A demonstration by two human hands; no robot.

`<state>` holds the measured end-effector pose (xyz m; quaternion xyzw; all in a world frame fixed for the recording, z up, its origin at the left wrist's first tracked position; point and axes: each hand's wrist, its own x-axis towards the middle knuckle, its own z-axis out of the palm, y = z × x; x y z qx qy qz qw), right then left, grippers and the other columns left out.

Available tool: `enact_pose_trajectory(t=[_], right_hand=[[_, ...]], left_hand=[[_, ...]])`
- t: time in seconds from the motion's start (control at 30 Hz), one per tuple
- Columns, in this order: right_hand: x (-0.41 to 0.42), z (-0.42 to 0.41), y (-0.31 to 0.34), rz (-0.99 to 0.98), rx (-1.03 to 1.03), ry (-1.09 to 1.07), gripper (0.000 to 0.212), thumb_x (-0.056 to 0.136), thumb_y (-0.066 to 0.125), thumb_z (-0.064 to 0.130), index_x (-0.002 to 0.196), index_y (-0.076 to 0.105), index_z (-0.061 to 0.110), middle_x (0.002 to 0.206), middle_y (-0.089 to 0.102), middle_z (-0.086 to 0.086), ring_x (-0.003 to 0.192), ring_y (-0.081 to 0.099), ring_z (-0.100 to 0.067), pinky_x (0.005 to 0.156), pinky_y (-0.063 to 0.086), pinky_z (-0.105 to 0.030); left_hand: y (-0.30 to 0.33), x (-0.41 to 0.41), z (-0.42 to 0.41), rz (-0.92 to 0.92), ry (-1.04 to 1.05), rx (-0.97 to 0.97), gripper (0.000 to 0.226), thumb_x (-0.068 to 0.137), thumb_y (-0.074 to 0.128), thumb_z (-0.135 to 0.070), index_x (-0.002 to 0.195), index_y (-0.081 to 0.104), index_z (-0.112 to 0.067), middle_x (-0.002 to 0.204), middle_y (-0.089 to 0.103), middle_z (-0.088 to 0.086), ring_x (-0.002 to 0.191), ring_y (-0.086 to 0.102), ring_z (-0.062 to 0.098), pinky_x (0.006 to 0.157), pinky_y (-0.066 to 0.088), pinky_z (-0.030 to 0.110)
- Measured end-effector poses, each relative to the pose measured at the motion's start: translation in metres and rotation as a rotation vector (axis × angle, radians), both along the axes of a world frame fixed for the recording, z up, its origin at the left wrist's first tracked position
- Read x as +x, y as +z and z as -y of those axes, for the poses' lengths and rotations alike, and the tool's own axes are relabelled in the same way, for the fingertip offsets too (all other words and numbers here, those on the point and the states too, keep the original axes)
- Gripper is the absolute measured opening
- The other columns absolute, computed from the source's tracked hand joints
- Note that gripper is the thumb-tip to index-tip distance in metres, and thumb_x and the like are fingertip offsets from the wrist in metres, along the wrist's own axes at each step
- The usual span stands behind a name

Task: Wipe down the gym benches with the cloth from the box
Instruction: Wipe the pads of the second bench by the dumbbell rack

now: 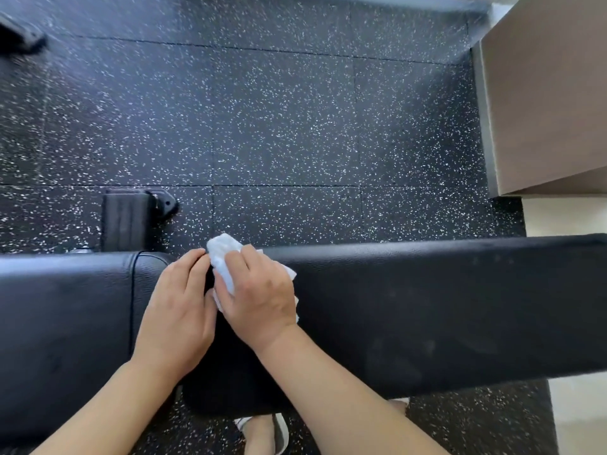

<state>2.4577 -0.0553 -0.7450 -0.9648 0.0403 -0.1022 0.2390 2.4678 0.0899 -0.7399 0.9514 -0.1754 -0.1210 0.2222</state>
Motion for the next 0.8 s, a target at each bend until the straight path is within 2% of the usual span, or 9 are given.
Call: enact_pose_trajectory(t=[0.17,0.23,0.3,0.37,0.47,0.53,0.63,0.7,0.8], right_hand=[[0.005,0.067,0.003,-0.014,-0.062,0.293,0.024,0.096,0.066,0.034,0.082,0.058,0.015,0.078,0.051,-0.002,0.067,0.050,-0.023,0.057,0.043,-0.037],[0.012,0.111,0.005,-0.100,-0.050,0.230,0.024,0.097,0.065,0.035,0.083,0.059,0.016,0.079,0.052,0.000,0.067,0.052,-0.023,0.058,0.045,-0.038],[0.018,0.160,0.008,-0.235,-0.015,0.076,0.019,0.096,0.062,0.040,0.090,0.059,0.023,0.083,0.053,0.005,0.070,0.056,-0.023,0.060,0.049,-0.037],[0.020,0.206,0.006,-0.395,-0.037,-0.009,0.017,0.096,0.062,0.046,0.099,0.059,0.029,0.087,0.056,0.006,0.075,0.059,-0.022,0.067,0.051,-0.037],[0.022,0.232,0.004,-0.579,0.024,-0.034,0.023,0.095,0.058,0.054,0.092,0.061,0.031,0.090,0.057,0.010,0.080,0.056,-0.017,0.071,0.040,-0.035],[0.030,0.214,0.005,-0.600,0.069,-0.018,0.031,0.095,0.055,0.057,0.085,0.055,0.028,0.087,0.056,0.010,0.077,0.055,-0.017,0.067,0.033,-0.034],[0.056,0.144,0.005,-0.608,0.096,0.153,0.037,0.098,0.049,0.058,0.084,0.054,0.024,0.086,0.053,0.006,0.075,0.054,-0.021,0.066,0.036,-0.036],[0.081,0.083,0.000,-0.635,0.168,0.273,0.033,0.099,0.047,0.052,0.085,0.055,0.024,0.088,0.053,0.005,0.080,0.057,-0.026,0.069,0.040,-0.038],[0.116,0.020,-0.010,-0.749,0.188,0.485,0.019,0.094,0.056,0.042,0.091,0.063,0.025,0.091,0.053,0.006,0.092,0.061,-0.027,0.070,0.037,-0.036]], left_hand=[[0.003,-0.008,0.033,-0.016,0.250,-0.042,0.049,0.093,0.042,-0.017,0.137,0.052,0.002,0.144,0.049,0.019,0.130,0.047,0.041,0.117,0.036,0.059],[0.001,-0.012,0.046,0.000,0.342,-0.073,0.047,0.092,0.043,-0.014,0.135,0.052,0.001,0.144,0.049,0.018,0.128,0.047,0.040,0.115,0.036,0.061],[-0.002,-0.015,0.052,0.018,0.407,-0.084,0.045,0.093,0.042,-0.013,0.135,0.052,0.001,0.145,0.048,0.017,0.129,0.047,0.040,0.115,0.036,0.062],[-0.007,-0.018,0.053,0.041,0.431,-0.076,0.045,0.093,0.042,-0.013,0.135,0.053,0.000,0.146,0.049,0.017,0.130,0.047,0.041,0.115,0.036,0.064],[-0.012,-0.019,0.053,0.062,0.431,-0.062,0.046,0.092,0.042,-0.013,0.135,0.054,0.000,0.146,0.050,0.018,0.130,0.048,0.043,0.114,0.036,0.065],[-0.014,-0.019,0.054,0.074,0.434,-0.047,0.046,0.091,0.043,-0.011,0.135,0.054,0.001,0.146,0.050,0.019,0.130,0.049,0.043,0.114,0.036,0.065],[-0.014,-0.019,0.055,0.077,0.436,-0.022,0.047,0.090,0.042,-0.010,0.134,0.055,0.004,0.146,0.050,0.021,0.130,0.049,0.043,0.113,0.037,0.066],[-0.013,-0.019,0.055,0.068,0.435,-0.015,0.049,0.089,0.042,-0.011,0.134,0.055,0.005,0.145,0.051,0.022,0.130,0.049,0.043,0.112,0.038,0.067],[-0.014,-0.019,0.055,0.054,0.445,-0.053,0.054,0.086,0.042,-0.014,0.136,0.049,0.006,0.146,0.051,0.021,0.132,0.048,0.043,0.116,0.037,0.062]])
